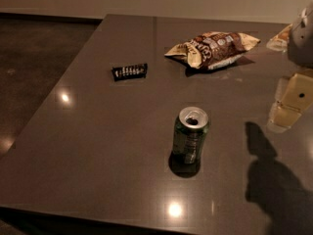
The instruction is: Knock green can over
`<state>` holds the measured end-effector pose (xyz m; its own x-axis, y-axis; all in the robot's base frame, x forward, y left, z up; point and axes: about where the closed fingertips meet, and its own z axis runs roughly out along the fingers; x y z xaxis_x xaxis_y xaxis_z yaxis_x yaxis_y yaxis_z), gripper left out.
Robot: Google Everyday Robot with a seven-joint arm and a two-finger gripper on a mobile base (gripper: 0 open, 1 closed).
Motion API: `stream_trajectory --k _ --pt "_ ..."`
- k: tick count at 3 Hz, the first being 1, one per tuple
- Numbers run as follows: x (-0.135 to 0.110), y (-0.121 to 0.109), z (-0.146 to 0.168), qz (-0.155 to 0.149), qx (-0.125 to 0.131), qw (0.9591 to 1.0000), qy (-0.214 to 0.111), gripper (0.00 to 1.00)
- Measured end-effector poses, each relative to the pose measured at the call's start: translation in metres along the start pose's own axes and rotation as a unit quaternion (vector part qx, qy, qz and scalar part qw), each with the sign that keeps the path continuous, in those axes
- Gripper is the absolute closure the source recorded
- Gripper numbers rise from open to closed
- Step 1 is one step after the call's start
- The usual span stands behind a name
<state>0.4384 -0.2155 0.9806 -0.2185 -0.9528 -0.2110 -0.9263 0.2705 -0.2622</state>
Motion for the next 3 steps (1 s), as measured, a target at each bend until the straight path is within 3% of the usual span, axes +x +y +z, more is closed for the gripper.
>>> stream_trajectory --k 2,3 --pt "-0.004 0.005 0.000 -0.007 -0.013 0.9998 -0.017 0.00" --pt "-0.008 0.024 0.001 -0.014 -0.026 0.9975 -0.064 0.00"
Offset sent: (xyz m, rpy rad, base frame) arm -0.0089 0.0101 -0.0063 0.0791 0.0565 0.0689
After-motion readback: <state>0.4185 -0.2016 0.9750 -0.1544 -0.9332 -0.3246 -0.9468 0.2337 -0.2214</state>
